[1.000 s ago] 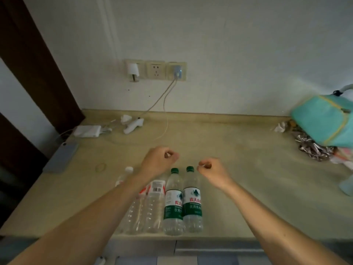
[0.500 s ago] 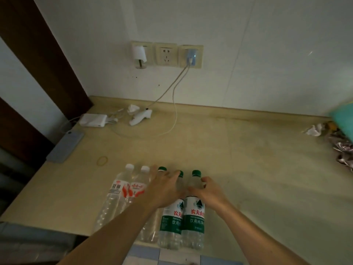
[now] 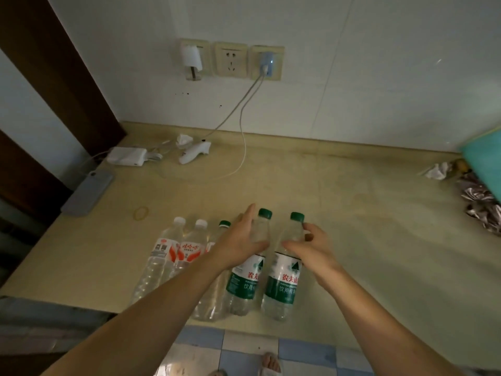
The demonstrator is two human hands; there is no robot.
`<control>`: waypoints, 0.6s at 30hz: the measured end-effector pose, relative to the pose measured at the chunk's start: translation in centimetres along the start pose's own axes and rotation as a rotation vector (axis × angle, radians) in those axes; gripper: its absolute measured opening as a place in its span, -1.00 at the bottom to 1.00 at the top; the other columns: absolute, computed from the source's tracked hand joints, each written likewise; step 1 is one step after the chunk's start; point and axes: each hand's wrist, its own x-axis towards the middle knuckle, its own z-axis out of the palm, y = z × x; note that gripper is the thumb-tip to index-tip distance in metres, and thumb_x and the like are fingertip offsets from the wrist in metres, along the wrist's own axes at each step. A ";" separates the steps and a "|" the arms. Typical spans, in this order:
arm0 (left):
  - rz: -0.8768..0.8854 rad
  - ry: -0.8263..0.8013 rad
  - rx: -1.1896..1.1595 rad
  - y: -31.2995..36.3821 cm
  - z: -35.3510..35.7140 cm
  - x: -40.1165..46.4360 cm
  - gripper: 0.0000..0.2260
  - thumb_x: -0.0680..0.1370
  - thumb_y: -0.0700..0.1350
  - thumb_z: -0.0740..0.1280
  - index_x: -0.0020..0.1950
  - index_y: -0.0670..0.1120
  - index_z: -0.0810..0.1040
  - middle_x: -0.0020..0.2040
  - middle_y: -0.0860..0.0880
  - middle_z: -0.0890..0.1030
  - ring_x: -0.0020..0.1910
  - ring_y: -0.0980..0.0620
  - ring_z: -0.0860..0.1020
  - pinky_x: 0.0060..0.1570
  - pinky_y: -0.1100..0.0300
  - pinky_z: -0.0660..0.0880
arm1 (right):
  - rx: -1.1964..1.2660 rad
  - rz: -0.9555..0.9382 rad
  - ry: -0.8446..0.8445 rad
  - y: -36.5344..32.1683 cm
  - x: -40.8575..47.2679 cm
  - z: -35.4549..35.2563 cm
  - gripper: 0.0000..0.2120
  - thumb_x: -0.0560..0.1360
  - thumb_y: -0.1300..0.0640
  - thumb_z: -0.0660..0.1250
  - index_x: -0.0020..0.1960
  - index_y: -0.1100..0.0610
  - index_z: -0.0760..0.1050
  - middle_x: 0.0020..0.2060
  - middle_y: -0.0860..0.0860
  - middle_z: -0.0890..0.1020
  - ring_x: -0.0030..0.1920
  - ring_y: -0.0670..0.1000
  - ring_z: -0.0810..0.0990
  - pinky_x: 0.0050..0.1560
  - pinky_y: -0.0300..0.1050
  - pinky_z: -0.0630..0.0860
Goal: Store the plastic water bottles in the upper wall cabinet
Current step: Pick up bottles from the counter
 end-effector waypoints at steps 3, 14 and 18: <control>0.067 0.092 -0.019 2.1 -1.1 0.4 -0.04 0.46 0.05 0.56 0.67 0.06 0.01 0.51 0.00 0.36 0.39 -0.02 0.43 0.36 0.01 0.42 | 0.040 -0.143 0.108 -1.6 -0.9 -1.8 -0.62 0.33 0.19 0.59 0.04 -0.05 0.54 -0.03 -0.09 0.69 -0.17 -0.22 0.67 -0.25 -0.35 0.55; 0.301 0.265 -0.078 3.9 -0.6 -1.3 -0.40 0.40 -0.15 0.61 0.37 -0.10 0.44 0.20 0.00 0.53 0.17 0.02 0.53 0.19 0.20 0.44 | -0.134 -0.457 0.251 -1.5 -3.0 -3.1 -0.50 0.34 0.18 0.63 0.19 -0.01 0.51 0.13 -0.06 0.43 0.08 -0.21 0.52 0.27 -0.13 0.48; 0.336 0.286 -0.062 3.4 -0.3 -0.9 -0.37 0.40 -0.10 0.61 0.39 -0.07 0.43 0.18 0.08 0.48 0.15 0.11 0.48 0.16 0.29 0.38 | -0.139 -0.446 0.253 -0.3 -2.7 -3.4 -0.44 0.38 0.13 0.62 0.31 0.07 0.48 0.19 -0.06 0.44 0.13 -0.11 0.55 0.30 -0.10 0.49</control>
